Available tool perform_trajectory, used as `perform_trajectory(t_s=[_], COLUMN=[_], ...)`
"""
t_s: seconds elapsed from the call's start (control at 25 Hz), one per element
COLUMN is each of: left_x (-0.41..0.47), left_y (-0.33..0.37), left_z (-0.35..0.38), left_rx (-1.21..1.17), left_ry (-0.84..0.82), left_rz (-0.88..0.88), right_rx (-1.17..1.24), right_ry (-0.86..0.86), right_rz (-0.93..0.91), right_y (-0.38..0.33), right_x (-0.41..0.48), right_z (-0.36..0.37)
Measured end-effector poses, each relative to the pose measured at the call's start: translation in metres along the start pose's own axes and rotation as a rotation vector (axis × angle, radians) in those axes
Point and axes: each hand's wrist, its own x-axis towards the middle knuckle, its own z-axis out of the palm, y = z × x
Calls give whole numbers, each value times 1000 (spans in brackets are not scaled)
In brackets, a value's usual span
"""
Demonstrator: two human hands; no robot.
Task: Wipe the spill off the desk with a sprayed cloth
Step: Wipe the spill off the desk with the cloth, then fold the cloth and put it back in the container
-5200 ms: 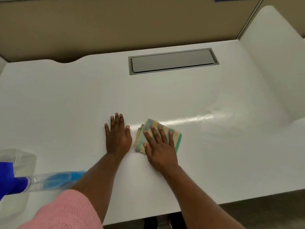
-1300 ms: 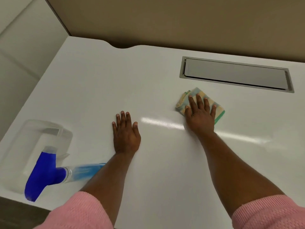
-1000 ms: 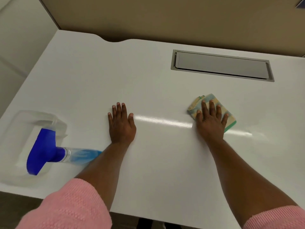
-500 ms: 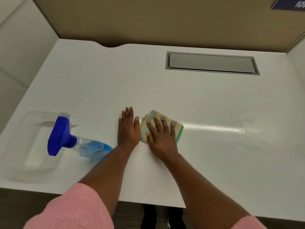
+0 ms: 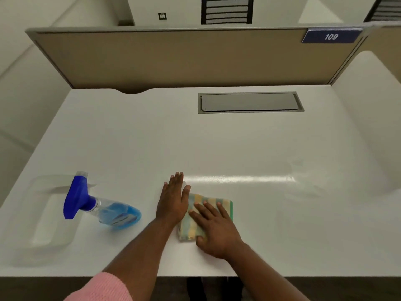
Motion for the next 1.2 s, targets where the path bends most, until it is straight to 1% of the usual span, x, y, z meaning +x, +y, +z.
perform_trajectory(t_s=[0.04, 0.12, 0.2, 0.24, 0.28, 0.36, 0.4, 0.44, 0.48, 0.56, 0.64, 0.72, 0.8, 0.88, 0.96, 1.04, 1.12, 1.2], left_x=[-3, -7, -12, -13, -14, -11, -8, -4, 1, 8, 16, 25, 31, 32, 31, 30, 29, 26], left_y=[4, 13, 22, 29, 39, 63, 77, 88, 99, 115, 128, 139, 149, 156, 158, 157, 154, 151], left_z=[-1, -4, -9, -11, -15, -24, -29, -35, -42, -54, -67, -82, -96, -107, -117, -129, -144, -158], left_rx=[-8, -21, -47, -102, -207, -591, -785, -910, -962, -1009, -1078, -1118, -1085, -1027, -1002, -1031, -1071, -1022], left_ry=[-17, -48, -62, -63, -61, -85, -127, -179, -232, -298, -282, -200, -107, -11, 55, 39, -26, -59], left_rz=[-1, -7, -23, -48, -88, -222, -284, -316, -317, -279, -250, -253, -258, -246, -202, -140, -93, -68], right_rx=[26, 116, 308, 460, 643, 1011, 1191, 1371, 1515, 1666, 1715, 1701, 1610, 1449, 1328, 1325, 1359, 1325], right_ry=[27, 137, 236, 257, 283, 346, 358, 354, 341, 294, 280, 305, 339, 384, 399, 362, 282, 208], right_rz=[34, 107, 241, 320, 384, 484, 531, 567, 592, 604, 590, 533, 450, 378, 284, 186, 122, 75], right_y=[3, 7, 10, 12, 16, 24, 28, 32, 37, 48, 54, 57, 57, 54, 51, 49, 47, 43], right_x=[-5, -10, -10, -7, -4, 4, 7, 11, 14, 20, 24, 30, 36, 40, 44, 47, 52, 59], right_z=[-5, -19, -40, -54, -69, -100, -117, -131, -143, -161, -180, -197, -212, -221, -228, -236, -246, -255])
